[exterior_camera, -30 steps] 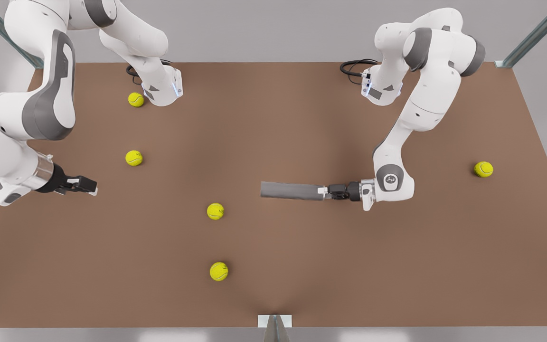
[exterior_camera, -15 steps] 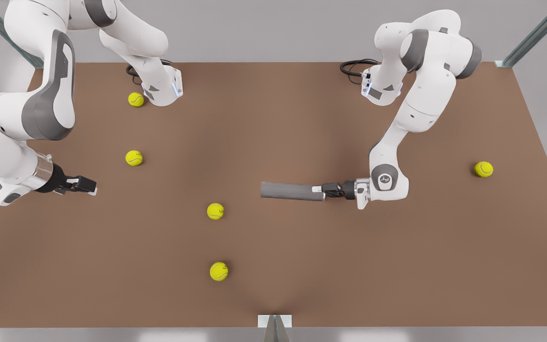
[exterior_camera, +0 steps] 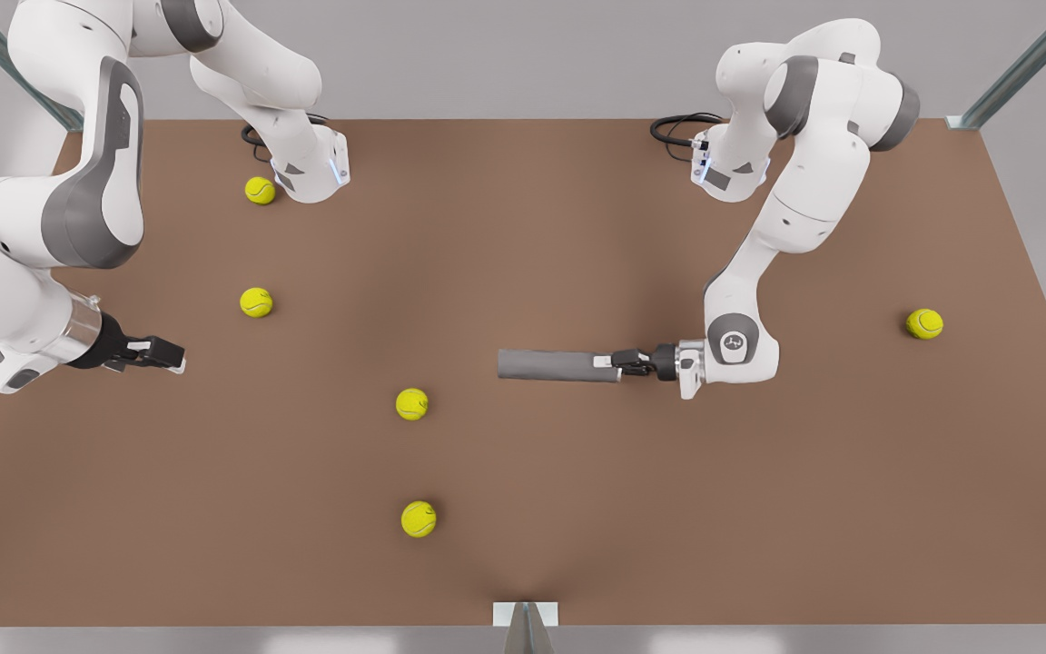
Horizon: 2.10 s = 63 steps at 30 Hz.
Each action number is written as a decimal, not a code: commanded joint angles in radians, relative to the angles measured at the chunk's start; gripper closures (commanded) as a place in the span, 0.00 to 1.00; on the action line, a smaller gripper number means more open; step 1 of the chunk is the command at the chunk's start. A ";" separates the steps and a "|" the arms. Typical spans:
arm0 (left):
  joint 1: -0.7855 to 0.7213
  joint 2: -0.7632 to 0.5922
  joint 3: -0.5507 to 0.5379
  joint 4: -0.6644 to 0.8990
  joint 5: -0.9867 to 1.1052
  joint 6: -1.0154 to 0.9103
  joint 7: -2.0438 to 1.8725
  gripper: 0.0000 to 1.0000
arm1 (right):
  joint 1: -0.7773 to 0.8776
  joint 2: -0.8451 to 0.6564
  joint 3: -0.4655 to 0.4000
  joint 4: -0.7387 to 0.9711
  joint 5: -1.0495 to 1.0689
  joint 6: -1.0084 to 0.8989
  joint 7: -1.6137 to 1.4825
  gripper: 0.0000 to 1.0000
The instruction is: Put the tennis tube upright
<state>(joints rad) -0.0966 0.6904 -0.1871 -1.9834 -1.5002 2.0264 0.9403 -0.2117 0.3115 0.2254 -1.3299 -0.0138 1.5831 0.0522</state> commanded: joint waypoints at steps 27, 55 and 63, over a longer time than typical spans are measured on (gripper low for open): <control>0.000 -0.049 0.002 -0.018 0.047 -0.060 -0.003 0.75 | -0.003 0.000 0.000 0.001 -0.009 0.000 0.000 0.00; 0.003 -0.147 0.018 -0.034 0.187 -0.071 -0.081 0.79 | 0.015 0.000 0.003 0.000 -0.051 -0.002 0.003 0.00; 0.006 -0.224 0.071 -0.035 0.308 -0.072 -0.121 0.79 | 0.015 0.001 0.003 0.000 -0.051 -0.002 0.002 0.00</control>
<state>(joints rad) -0.0901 0.4612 -0.1065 -2.0187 -1.2168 1.9555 0.8188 -0.1964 0.3116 0.2285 -1.3300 -0.0644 1.5815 0.0537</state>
